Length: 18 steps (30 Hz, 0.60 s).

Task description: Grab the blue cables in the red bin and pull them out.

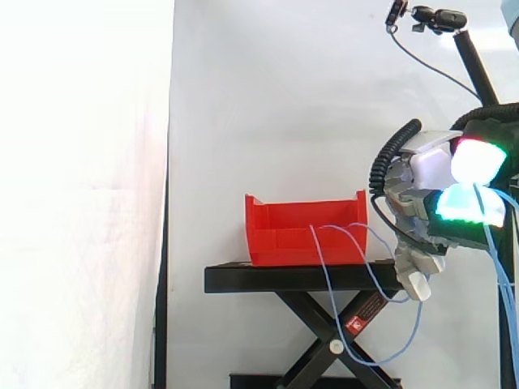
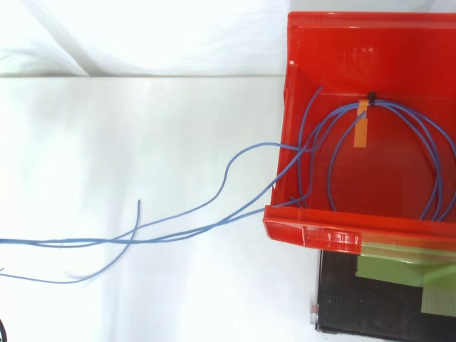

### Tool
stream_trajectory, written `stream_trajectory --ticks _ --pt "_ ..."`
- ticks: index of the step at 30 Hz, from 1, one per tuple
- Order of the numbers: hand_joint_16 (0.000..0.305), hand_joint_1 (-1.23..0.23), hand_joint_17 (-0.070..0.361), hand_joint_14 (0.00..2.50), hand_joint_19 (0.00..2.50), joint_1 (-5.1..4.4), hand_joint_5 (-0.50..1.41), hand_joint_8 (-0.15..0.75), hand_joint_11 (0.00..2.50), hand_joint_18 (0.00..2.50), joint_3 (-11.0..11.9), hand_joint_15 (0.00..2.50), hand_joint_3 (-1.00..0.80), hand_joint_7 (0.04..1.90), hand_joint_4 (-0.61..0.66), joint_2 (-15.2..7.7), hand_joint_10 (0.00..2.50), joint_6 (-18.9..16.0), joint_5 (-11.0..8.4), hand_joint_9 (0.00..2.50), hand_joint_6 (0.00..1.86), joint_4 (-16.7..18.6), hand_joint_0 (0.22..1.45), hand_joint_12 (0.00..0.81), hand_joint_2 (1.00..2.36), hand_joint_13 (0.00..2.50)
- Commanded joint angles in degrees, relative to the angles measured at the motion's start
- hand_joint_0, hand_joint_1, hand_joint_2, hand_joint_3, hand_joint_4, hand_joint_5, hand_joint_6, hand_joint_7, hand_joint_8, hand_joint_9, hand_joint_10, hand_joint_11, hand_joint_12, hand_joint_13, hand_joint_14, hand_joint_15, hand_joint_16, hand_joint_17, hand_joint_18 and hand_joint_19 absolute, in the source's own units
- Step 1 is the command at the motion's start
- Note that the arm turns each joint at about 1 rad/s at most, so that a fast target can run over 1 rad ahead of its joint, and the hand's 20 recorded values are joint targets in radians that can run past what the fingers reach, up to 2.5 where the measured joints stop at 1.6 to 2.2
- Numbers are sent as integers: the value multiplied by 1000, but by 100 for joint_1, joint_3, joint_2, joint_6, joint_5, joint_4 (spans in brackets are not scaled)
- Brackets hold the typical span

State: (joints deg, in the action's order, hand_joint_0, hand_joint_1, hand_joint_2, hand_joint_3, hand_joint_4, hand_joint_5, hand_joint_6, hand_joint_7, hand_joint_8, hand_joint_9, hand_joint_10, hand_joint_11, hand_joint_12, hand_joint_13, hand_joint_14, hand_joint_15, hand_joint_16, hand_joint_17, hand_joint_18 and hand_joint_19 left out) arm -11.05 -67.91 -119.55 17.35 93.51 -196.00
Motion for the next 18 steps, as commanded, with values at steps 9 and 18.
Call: stream_trajectory --ticks 9,18 --pt "41 -821 91 16 565 -3 835 253 559 552 -3 407 -1000 527 171 2 20 -61 -9 878 603 -9 707 323 1000 728" --pt "42 -849 95 16 558 -3 823 259 563 557 -3 410 -1000 514 190 2 23 -554 0 870 619 0 685 332 1000 731"
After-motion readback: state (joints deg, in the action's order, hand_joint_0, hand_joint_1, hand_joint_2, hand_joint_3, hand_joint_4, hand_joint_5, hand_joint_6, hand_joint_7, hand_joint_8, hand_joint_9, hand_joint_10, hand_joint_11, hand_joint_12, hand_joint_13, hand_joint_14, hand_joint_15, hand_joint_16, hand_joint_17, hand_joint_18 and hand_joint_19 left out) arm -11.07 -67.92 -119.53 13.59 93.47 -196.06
